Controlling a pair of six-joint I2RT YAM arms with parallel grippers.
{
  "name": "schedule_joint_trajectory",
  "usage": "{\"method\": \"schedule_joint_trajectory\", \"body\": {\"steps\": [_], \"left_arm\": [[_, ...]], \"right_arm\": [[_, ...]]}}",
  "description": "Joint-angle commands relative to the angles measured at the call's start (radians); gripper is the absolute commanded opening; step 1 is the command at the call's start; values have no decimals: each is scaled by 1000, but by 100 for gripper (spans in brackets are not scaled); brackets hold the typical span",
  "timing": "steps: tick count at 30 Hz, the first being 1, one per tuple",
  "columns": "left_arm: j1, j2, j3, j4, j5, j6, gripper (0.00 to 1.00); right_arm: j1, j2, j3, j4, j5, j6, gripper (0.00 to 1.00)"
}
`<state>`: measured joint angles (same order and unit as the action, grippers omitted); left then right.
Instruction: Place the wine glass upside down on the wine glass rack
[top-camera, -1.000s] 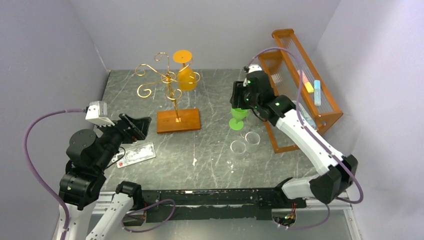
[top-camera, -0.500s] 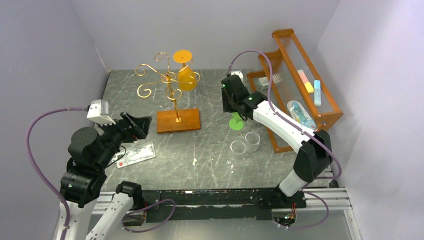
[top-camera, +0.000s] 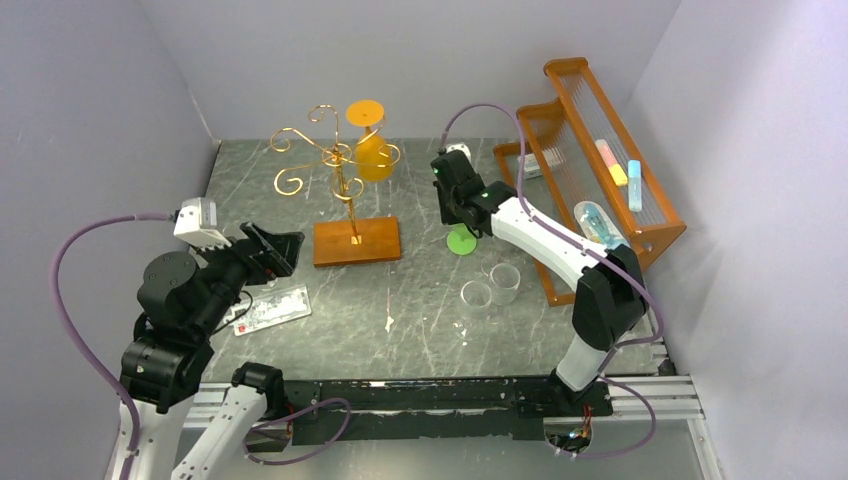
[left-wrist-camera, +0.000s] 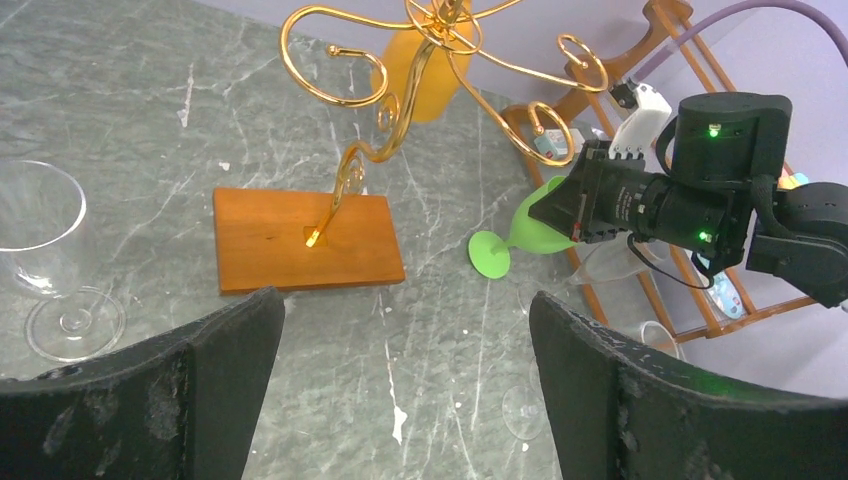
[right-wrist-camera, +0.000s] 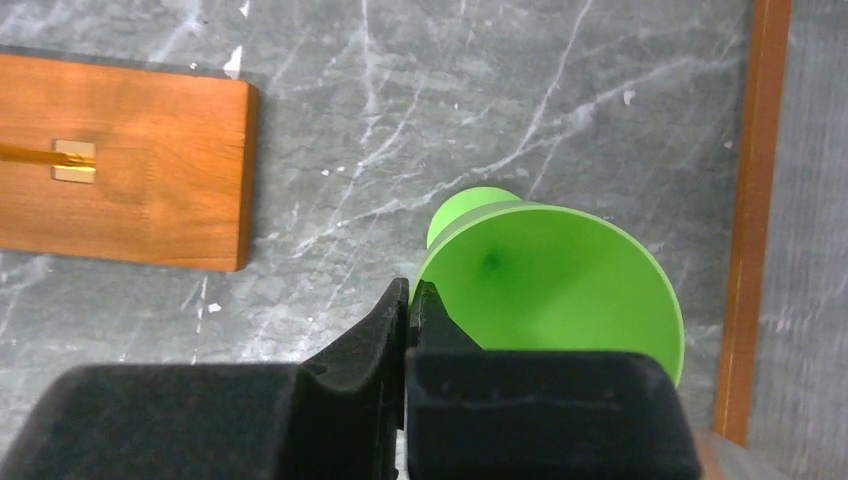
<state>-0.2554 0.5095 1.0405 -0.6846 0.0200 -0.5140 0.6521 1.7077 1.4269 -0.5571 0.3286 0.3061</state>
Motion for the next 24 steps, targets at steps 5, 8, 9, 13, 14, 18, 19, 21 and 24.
{"method": "schedule_joint_trajectory", "body": {"steps": [5, 8, 9, 13, 14, 18, 19, 21, 24], "left_arm": [[-4, -5, 48, 16, -2, -27, 97], [-4, -3, 86, 23, 32, -10, 97], [-4, -2, 98, 25, 46, -7, 97], [-3, 11, 154, 38, 89, -1, 96], [-4, 15, 168, 43, 105, 0, 96], [-4, 40, 222, 81, 179, -24, 97], [-4, 46, 228, 100, 199, -37, 97], [-4, 54, 227, 157, 252, -83, 96], [-4, 58, 190, 275, 318, -179, 97]], "right_arm": [[37, -157, -28, 157, -22, -65, 0], [37, -290, -96, 245, -20, -69, 0], [38, -336, -123, 278, -17, -67, 0], [37, -503, -207, 388, -10, -54, 0], [38, -544, -232, 424, -15, -50, 0], [37, -699, -332, 549, -30, -35, 0], [37, -735, -352, 595, -36, -30, 0], [37, -812, -404, 678, -59, -11, 0], [38, -881, -470, 803, -133, 27, 0]]}}
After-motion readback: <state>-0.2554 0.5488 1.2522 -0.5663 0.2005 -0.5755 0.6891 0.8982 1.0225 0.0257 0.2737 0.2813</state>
